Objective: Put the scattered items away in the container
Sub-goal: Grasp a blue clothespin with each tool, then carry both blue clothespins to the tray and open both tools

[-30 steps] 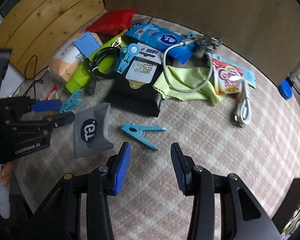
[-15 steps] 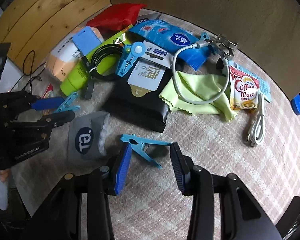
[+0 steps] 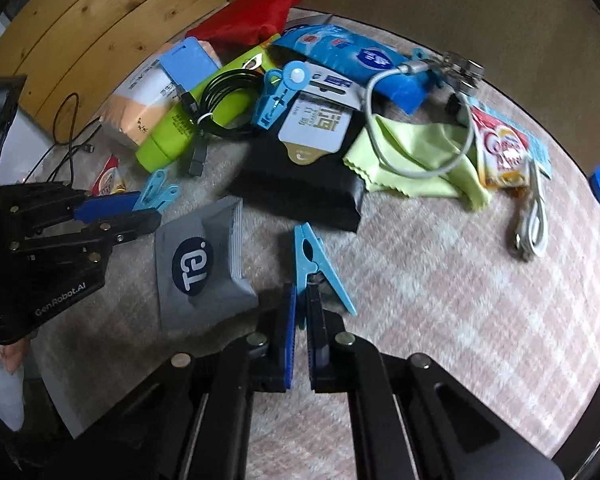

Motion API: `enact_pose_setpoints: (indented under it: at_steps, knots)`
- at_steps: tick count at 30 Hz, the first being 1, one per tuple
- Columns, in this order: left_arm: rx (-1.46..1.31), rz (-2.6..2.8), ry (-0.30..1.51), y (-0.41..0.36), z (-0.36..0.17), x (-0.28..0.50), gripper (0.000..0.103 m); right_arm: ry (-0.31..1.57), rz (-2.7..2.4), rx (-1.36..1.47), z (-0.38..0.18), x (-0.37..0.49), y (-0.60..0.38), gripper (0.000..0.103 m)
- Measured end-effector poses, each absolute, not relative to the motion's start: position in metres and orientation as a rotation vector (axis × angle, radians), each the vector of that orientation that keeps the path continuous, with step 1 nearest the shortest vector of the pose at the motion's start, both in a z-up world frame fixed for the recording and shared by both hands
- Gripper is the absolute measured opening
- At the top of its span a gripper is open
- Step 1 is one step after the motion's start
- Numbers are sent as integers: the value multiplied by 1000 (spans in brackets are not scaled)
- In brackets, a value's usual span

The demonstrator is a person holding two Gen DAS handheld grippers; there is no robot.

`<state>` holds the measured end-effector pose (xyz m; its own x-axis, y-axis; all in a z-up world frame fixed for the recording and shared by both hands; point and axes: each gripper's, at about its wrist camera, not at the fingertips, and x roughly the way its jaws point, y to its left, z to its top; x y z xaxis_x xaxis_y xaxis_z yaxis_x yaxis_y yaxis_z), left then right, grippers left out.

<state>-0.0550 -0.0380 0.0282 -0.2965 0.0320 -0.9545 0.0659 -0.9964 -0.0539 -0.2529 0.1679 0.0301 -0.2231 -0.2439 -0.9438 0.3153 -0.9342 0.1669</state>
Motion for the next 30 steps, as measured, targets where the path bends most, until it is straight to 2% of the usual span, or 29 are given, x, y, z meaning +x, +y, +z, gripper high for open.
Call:
enact_pose_setpoints:
  at_steps: [7, 17, 30]
  knots:
    - [1807, -2570, 148, -28, 55, -45, 18, -43, -2281, 1672, 52, -236, 199, 5]
    - [1812, -2733, 97, 47, 97, -51, 18, -222, -2481, 1627, 88, -186, 277, 5]
    - [1974, -3013, -114, 242, 126, -62, 18, -495, -2804, 1707, 119, -88, 441, 5]
